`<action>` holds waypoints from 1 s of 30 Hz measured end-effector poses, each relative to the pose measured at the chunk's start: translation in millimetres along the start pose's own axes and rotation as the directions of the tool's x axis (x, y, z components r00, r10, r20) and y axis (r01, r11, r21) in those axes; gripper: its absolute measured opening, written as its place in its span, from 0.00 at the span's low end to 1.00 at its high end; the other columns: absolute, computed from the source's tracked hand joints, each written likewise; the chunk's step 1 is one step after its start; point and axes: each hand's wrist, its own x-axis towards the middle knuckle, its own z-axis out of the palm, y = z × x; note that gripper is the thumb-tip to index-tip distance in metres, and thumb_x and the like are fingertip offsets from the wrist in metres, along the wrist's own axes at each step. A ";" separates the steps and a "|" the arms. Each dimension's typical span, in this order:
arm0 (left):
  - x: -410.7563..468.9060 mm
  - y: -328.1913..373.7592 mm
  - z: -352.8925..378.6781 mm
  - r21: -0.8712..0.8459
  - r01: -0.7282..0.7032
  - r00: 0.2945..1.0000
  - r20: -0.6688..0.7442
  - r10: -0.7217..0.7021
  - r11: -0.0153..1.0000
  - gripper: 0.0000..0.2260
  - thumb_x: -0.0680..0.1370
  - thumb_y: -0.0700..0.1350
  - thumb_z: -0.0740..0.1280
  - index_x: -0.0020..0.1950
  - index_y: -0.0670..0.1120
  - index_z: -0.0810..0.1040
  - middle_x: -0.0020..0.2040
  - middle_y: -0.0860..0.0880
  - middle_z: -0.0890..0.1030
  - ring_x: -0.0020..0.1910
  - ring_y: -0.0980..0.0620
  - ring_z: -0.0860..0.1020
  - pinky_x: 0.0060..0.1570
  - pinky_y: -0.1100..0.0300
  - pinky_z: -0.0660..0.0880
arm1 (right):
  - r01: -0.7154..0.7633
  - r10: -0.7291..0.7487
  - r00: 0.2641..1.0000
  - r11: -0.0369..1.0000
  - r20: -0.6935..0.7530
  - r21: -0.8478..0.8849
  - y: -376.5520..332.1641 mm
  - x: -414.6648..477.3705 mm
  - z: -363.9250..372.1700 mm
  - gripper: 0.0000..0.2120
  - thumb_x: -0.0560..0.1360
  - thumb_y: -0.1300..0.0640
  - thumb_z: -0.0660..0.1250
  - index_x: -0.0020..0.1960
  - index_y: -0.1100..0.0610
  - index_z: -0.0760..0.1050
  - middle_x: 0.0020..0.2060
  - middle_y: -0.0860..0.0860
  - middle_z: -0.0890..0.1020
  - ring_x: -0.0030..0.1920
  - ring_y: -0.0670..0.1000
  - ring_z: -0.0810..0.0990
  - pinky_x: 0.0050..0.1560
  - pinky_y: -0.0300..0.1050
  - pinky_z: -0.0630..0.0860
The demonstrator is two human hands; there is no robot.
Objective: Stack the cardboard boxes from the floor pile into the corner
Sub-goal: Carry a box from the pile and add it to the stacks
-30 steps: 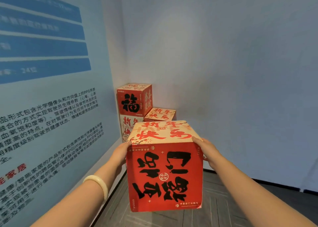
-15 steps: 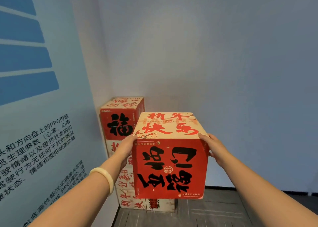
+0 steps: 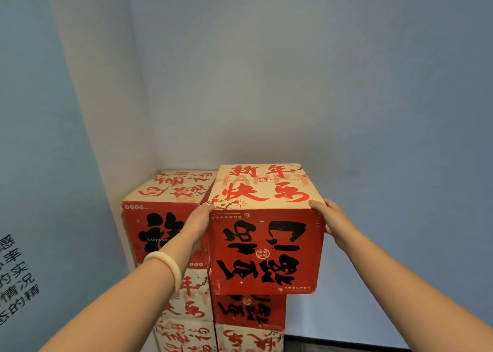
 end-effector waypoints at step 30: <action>189.3 -68.5 -11.0 0.013 0.061 0.994 0.093 -0.062 0.998 0.31 0.70 0.70 0.59 0.69 0.57 0.67 0.62 0.52 0.77 0.61 0.50 0.76 0.63 0.46 0.71 | -0.063 0.064 0.995 0.998 -0.071 0.016 71.7 146.8 61.2 0.29 0.72 0.41 0.67 0.68 0.51 0.65 0.61 0.50 0.77 0.59 0.51 0.76 0.62 0.54 0.73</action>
